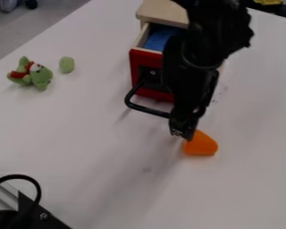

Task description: Put the orange thing in the drawer

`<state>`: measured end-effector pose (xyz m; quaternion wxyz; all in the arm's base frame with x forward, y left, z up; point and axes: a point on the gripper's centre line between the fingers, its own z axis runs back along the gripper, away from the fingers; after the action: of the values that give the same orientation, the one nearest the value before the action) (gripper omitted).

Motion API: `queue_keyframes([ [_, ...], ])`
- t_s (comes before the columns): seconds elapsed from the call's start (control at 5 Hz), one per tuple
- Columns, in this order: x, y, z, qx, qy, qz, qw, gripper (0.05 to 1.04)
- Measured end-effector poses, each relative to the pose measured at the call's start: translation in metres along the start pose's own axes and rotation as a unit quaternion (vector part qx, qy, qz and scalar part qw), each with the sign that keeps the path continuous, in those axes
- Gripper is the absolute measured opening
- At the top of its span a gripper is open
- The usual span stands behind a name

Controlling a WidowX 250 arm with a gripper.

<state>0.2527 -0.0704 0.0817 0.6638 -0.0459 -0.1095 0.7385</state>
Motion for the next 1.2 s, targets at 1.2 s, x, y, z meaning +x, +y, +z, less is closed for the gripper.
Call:
queue_keyframes([
  [1.2,-0.018,-0.009,-0.062,0.069,-0.024,0.006,0.9973,0.997],
])
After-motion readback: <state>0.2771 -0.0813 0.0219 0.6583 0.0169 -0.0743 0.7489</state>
